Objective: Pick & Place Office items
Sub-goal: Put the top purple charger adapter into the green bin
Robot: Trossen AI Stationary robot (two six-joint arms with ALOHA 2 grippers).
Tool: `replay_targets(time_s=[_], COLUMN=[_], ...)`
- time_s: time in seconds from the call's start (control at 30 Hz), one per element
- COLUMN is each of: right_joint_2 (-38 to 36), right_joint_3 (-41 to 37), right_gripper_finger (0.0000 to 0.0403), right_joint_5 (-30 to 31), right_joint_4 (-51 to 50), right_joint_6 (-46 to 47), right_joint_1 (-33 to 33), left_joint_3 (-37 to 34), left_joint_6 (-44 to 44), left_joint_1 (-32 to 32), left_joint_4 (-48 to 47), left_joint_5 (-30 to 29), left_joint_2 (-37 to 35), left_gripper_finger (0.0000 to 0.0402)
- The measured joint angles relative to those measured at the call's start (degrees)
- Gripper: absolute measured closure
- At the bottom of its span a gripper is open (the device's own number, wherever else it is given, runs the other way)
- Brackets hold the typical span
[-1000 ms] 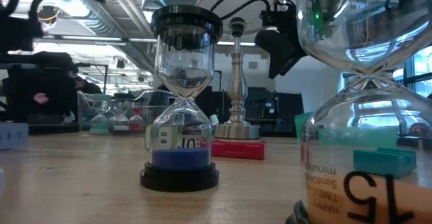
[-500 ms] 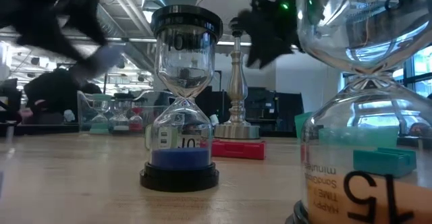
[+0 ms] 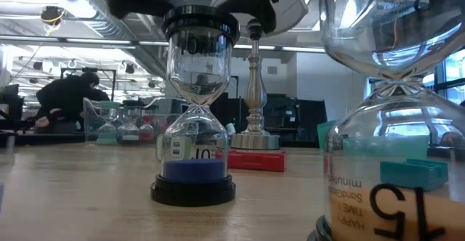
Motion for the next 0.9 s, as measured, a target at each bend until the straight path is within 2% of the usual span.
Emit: replay_targets(time_s=[0.13,0.3,0.53,0.73,0.9], right_joint_2=[0.0,0.0,0.0,0.0,0.0], right_joint_3=[0.0,0.0,0.0,0.0,0.0], right_gripper_finger=[0.0196,0.0154,0.0103,0.0096,0.0101], right_joint_5=[0.0,0.4,6.0,10.4,10.5], right_joint_4=[0.7,0.8,0.8,0.8,0.8], right_joint_6=[-2.2,-1.0,5.1,5.5,5.2], right_joint_1=[1.0,1.5,1.5,1.5,1.5], left_joint_3=[0.0,0.0,0.0,0.0,0.0], left_joint_6=[3.3,5.3,10.2,19.0,25.9], left_joint_1=[3.3,6.4,11.0,13.3,13.6], left_joint_4=[4.2,7.4,12.3,22.2,28.7], left_joint_5=[-0.1,0.2,1.3,7.8,8.3], left_joint_2=[0.0,0.0,0.0,0.0,0.0], left_gripper_finger=[0.0196,0.0196,0.0196,0.0196,0.0196])
